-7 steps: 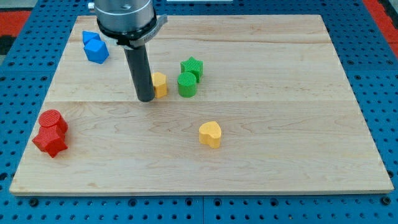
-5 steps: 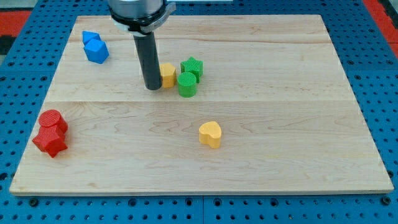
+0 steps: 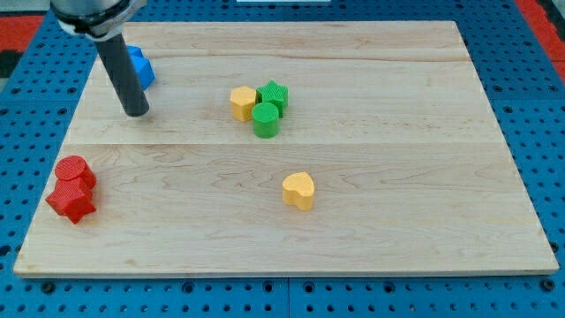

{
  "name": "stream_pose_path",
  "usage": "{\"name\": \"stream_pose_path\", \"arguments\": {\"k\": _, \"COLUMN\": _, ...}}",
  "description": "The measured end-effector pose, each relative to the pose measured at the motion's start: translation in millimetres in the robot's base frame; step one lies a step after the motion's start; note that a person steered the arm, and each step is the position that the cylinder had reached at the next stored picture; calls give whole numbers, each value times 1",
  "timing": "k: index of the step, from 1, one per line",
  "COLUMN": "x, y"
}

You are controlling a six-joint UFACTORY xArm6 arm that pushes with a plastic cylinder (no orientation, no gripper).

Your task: Move the blue cube and blue triangle towards the up and down

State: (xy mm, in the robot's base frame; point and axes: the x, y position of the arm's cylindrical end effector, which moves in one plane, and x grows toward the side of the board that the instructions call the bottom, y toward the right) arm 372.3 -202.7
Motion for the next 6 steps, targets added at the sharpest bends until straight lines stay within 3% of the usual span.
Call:
{"name": "stream_pose_path", "arguments": {"k": 4, "x": -136, "y": 15}}
{"name": "stream_pose_path", "arguments": {"k": 6, "x": -151, "y": -62}}
